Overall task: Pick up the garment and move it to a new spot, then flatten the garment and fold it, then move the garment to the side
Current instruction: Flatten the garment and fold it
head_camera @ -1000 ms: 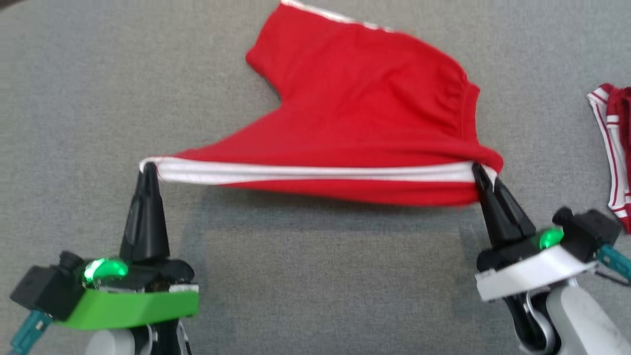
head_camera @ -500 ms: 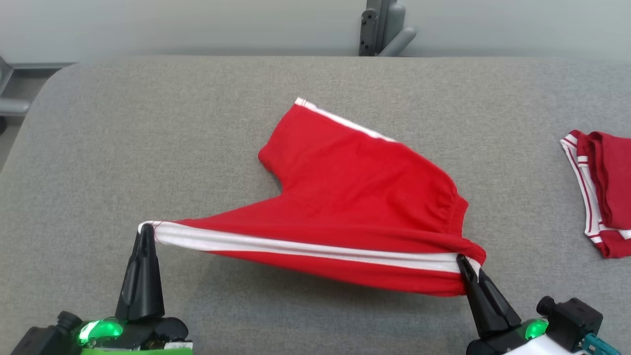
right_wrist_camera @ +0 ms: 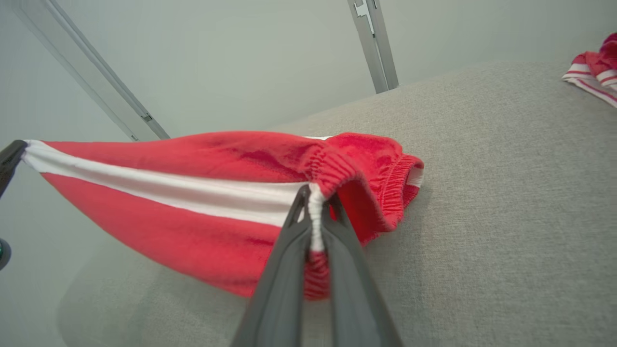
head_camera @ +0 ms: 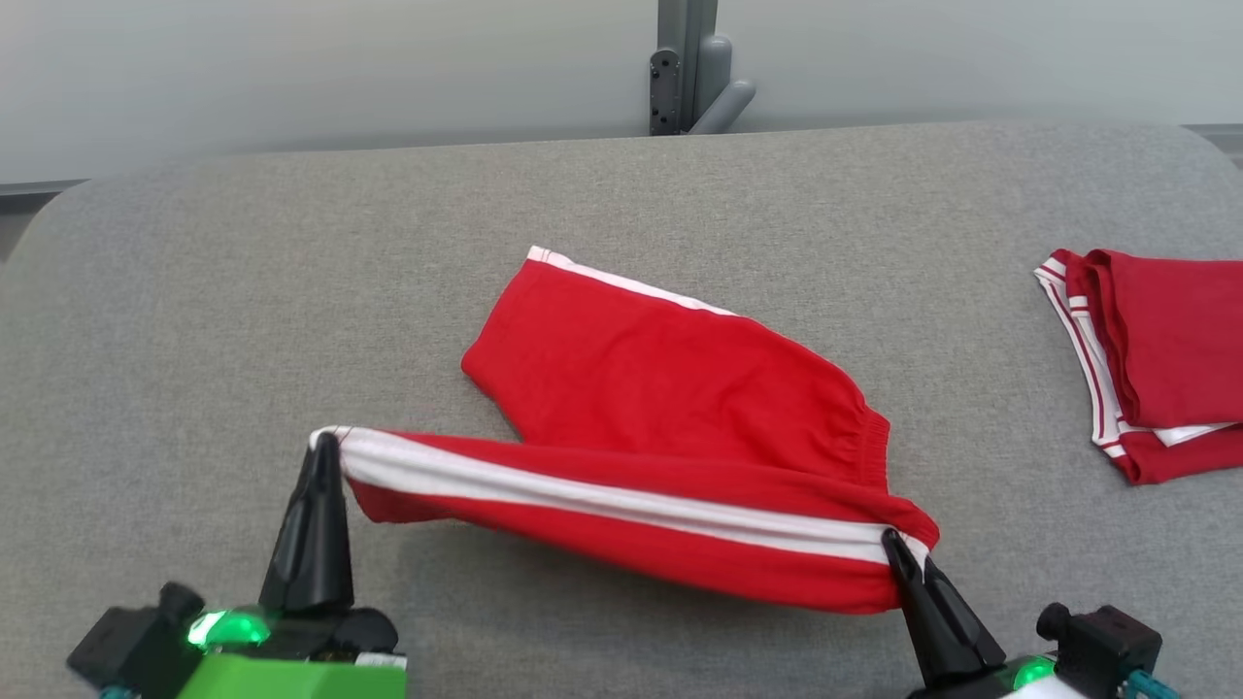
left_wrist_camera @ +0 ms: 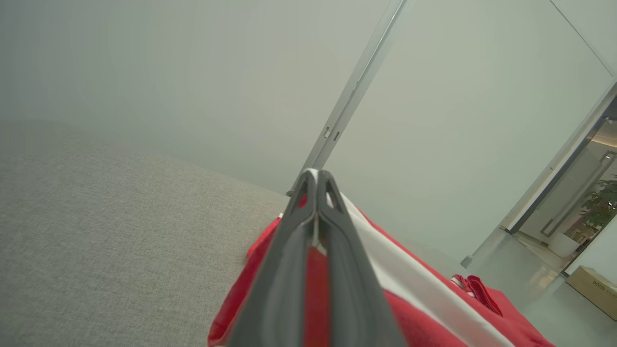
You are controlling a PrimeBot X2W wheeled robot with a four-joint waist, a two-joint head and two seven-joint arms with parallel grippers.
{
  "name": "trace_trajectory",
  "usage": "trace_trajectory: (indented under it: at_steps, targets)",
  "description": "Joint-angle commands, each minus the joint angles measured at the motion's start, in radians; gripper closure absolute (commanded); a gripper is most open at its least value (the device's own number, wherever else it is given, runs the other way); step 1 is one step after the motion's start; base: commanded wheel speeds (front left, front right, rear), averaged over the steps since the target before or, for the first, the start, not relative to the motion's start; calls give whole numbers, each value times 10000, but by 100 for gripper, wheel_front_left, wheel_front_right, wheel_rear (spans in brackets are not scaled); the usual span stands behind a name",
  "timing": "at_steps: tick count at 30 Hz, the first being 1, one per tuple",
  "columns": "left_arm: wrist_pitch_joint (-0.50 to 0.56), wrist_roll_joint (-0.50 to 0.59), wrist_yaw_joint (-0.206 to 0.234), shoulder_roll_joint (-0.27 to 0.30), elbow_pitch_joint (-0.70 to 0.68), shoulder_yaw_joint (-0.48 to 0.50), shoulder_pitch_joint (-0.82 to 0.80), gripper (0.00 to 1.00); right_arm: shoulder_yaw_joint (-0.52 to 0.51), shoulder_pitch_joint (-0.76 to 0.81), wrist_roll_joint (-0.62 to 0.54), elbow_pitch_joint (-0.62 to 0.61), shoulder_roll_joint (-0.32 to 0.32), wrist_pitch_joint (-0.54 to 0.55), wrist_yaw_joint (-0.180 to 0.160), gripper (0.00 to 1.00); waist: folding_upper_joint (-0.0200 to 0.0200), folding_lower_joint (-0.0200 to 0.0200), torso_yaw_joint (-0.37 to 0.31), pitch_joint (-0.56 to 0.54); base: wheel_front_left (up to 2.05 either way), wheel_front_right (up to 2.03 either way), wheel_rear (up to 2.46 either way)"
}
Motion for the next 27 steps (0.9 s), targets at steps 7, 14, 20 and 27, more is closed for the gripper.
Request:
trace_trajectory:
  at_steps: [7,14,20,27]
  targets:
    - [-2,-103,11,432,1892,-829,-1856,100,-69,-938,243,1080,318,-40,-17,100,0,1,-249,169,0,0,0]
    - [-2,-95,11,509,3568,-1357,-3557,100,-569,-1685,-36,1831,724,-40,-17,100,0,1,-614,617,0,0,0]
    - [-3,160,11,552,4959,-1633,-5375,100,-803,-2926,-330,2577,1201,-40,-17,100,0,1,-1291,1663,0,0,0]
    - [-3,422,11,578,6523,-1850,-6925,100,-618,-4089,-342,3427,1325,-40,-17,100,0,1,-1664,2469,0,0,0]
